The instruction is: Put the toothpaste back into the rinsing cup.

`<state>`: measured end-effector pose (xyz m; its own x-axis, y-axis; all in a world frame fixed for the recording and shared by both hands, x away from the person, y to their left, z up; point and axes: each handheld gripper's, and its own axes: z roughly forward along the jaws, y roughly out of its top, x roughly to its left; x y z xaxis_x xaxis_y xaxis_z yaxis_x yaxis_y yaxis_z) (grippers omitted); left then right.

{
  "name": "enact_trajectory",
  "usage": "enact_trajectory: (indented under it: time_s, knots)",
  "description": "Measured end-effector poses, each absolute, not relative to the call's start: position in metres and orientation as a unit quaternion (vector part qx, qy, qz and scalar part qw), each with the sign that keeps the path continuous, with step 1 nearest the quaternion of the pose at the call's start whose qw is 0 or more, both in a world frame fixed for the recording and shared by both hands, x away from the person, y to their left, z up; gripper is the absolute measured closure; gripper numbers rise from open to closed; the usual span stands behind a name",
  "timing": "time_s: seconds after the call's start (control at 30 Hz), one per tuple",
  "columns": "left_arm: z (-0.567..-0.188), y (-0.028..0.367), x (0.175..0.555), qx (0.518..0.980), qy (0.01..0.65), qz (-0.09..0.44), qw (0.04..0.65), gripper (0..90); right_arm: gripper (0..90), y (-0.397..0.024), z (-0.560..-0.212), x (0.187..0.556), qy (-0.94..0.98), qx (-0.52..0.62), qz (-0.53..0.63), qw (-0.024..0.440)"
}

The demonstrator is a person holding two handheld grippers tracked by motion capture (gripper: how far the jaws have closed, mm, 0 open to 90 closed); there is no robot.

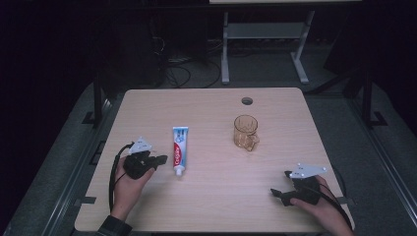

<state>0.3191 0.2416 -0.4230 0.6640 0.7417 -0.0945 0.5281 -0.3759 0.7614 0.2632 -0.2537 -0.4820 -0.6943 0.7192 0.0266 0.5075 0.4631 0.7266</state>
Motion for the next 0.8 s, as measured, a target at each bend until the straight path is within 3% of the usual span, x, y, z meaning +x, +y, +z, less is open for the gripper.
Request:
enact_trajectory:
  time_s: [0.8]
  knots:
    - [-0.434,0.187,0.346,0.839,0.358,0.101,0.397,89.9,13.7,-0.254,-0.482,0.263,0.843,0.363,0.369,0.144]
